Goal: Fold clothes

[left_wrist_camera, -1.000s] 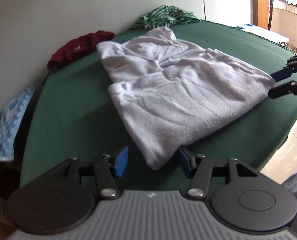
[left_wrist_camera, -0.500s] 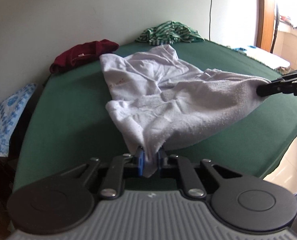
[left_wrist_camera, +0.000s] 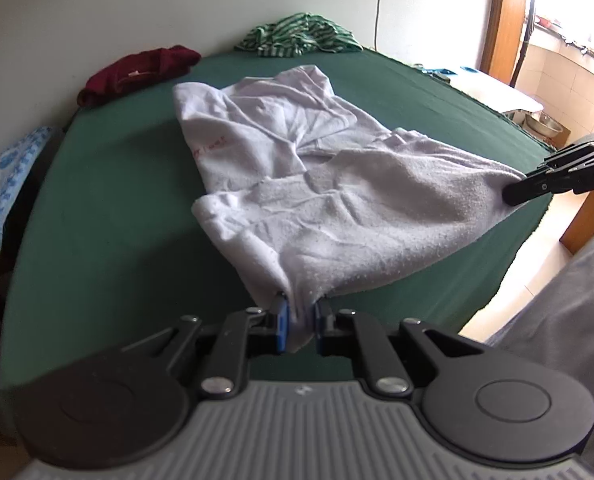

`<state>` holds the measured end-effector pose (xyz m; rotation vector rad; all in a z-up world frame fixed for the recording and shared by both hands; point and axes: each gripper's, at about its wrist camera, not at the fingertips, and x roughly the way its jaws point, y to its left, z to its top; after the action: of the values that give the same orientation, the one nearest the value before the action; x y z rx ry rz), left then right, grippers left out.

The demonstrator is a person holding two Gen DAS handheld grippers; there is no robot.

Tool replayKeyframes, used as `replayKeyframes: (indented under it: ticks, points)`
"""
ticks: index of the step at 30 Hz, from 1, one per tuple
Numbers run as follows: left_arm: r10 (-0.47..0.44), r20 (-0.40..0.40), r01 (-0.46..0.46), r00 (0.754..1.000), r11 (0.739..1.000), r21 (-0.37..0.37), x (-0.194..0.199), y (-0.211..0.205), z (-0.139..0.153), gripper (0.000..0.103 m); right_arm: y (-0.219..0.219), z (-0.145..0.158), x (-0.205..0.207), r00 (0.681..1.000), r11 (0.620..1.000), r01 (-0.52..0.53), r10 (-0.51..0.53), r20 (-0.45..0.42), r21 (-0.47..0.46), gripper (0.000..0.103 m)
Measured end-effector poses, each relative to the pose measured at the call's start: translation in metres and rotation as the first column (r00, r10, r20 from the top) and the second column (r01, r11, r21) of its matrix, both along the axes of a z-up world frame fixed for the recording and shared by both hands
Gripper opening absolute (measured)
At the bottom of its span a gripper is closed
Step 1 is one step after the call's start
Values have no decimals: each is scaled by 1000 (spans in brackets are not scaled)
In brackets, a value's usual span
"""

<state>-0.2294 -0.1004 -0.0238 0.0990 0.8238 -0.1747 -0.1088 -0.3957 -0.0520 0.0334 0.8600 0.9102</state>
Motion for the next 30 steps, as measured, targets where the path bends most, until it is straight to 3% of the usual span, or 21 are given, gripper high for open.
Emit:
replayKeyframes:
  ticks: [7,15,20,24,30]
  points:
    - [7,31,-5,999,998,-60,25,22,31,15,-4,21,21,999,996,33,-32,-11,86,9]
    - [13,98,1,995,990,-143,95,56,49,14,11,49,77,987,962,149,-159,25,227,9]
    - [10,83,3,996,989,-151,151,72,36,14,30,38,121,969,944,239,-247,8,226,9]
    - [9,51,0,999,986,-168,190,81,16,15,42,19,143,954,939,295,-301,4,175,9]
    - [25,11,-22,1000,975,-222,220,93,-2,15,49,2,163,929,917,368,-368,-34,155,9]
